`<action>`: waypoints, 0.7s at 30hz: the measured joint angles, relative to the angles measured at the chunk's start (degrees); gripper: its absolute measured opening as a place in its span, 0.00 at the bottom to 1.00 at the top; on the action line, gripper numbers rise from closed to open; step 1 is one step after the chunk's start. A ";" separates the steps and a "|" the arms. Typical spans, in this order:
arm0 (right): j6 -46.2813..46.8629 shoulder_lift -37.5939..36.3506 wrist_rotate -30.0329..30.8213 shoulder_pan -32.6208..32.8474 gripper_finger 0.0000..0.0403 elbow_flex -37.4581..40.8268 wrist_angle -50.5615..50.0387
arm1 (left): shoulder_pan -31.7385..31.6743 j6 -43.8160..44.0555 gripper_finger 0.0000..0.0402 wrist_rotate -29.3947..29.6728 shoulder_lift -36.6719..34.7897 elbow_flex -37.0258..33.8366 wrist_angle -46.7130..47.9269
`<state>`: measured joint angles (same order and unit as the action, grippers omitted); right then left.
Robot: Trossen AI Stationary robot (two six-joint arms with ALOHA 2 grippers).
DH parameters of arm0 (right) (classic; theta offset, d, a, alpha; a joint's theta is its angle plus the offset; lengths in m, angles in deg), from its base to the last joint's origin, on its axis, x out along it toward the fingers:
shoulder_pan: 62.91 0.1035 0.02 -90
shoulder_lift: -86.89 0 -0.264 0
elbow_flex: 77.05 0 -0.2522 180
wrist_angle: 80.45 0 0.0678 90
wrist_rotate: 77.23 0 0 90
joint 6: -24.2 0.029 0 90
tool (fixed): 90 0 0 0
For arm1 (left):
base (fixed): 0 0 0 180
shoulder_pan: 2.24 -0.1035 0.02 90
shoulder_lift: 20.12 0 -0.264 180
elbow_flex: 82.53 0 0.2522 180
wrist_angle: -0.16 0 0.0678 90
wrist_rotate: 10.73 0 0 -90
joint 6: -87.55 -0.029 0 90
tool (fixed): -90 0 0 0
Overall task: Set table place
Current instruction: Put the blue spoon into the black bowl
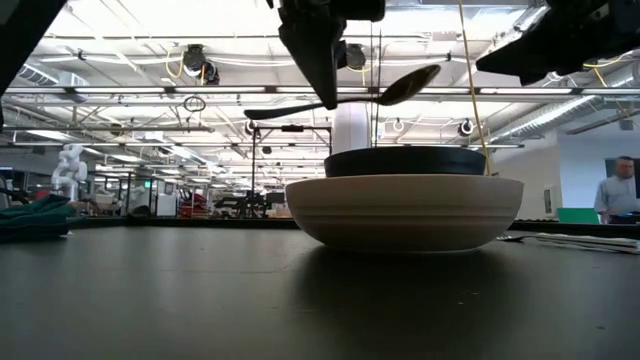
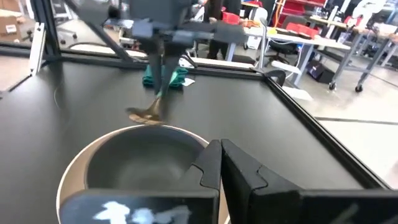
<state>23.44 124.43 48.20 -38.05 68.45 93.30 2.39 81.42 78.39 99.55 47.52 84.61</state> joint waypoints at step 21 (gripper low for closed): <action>0.47 -11.63 0.22 0.00 0.00 6.10 -0.08 | 0.24 -2.89 0.05 1.93 2.10 0.16 -4.37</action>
<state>23.91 112.80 48.42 -38.05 74.55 93.23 2.62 78.52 80.32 101.65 47.68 80.24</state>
